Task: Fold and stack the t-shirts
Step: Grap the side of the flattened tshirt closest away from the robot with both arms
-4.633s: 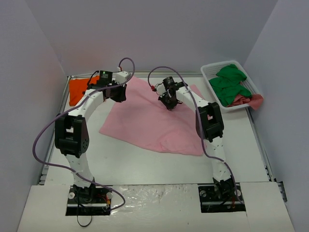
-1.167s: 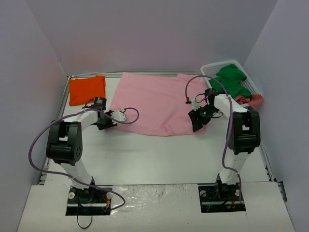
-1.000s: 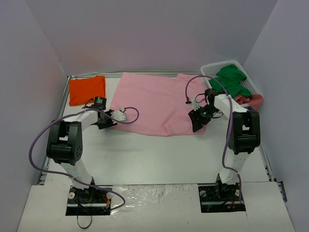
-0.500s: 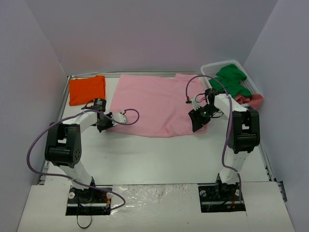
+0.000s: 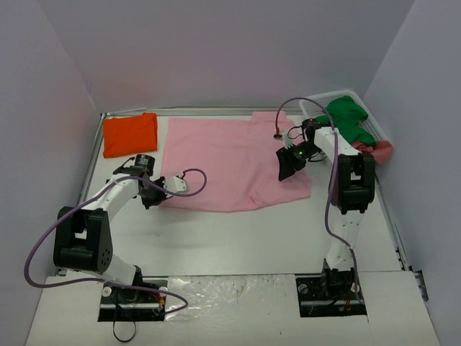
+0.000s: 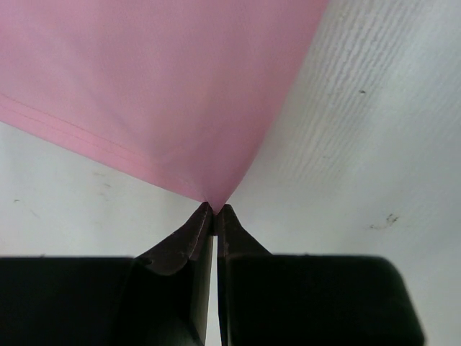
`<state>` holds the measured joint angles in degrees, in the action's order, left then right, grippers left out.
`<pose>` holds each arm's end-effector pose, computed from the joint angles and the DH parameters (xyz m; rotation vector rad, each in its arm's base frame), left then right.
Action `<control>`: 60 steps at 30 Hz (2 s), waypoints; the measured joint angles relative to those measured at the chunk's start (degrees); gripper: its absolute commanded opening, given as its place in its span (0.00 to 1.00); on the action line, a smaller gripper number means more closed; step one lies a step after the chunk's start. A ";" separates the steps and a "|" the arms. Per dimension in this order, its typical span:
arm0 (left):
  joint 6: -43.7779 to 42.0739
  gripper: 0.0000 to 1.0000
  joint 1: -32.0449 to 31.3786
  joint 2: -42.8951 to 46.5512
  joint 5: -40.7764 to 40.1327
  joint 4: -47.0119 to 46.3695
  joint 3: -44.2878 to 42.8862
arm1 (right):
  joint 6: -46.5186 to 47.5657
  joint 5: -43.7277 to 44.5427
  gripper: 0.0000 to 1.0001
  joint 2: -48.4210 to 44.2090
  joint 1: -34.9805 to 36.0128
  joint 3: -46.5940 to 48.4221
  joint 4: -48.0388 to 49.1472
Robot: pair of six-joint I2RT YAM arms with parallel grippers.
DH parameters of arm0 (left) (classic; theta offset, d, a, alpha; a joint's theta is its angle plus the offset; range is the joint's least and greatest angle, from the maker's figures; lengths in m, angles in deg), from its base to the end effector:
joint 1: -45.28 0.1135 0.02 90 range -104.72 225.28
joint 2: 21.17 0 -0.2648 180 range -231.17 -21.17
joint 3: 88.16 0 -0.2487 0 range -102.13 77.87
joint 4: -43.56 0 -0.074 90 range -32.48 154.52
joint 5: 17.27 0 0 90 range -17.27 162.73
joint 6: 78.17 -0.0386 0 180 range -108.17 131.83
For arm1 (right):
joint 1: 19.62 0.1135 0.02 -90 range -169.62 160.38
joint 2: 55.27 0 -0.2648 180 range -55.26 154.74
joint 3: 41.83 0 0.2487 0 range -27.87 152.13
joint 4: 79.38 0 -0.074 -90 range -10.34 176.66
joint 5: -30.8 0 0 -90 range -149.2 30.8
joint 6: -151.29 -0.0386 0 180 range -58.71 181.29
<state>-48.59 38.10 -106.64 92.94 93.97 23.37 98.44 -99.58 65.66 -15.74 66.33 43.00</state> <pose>0.2754 -0.0481 0.2030 1.5404 2.1328 -0.1836 0.4307 0.0543 0.1883 -1.0321 2.3017 0.7624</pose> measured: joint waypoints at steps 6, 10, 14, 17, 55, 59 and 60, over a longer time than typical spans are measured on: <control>1.68 0.02 -0.26 1.53 0.11 0.90 2.34 | 0.24 -0.74 0.45 6.29 0.96 4.44 -2.43; 2.60 0.02 -0.61 2.32 0.07 1.03 2.34 | 0.61 -1.20 0.45 8.72 1.95 7.93 -4.00; 3.10 0.02 -0.98 2.75 0.04 1.03 2.36 | 1.44 -2.27 0.45 10.69 3.04 11.76 -5.49; 3.69 0.02 -1.18 2.78 0.00 1.03 2.36 | 2.03 -2.56 0.45 11.56 3.76 12.96 -6.36; 4.94 0.02 -2.10 7.43 -3.63 0.87 4.66 | 4.13 -0.52 0.00 -6.23 3.17 -0.98 -8.24; 4.90 0.02 -2.08 8.70 -3.74 1.90 5.51 | 4.59 -0.24 0.00 -11.26 2.40 -4.31 -8.41; 4.85 0.02 -2.08 9.07 -3.74 2.27 5.53 | 4.61 -0.09 0.00 -12.15 2.27 -5.09 -8.48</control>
<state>-43.74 36.02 -97.57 89.20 96.24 28.90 103.05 -99.66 53.51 -13.47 61.23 34.52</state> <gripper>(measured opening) 0.036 0.004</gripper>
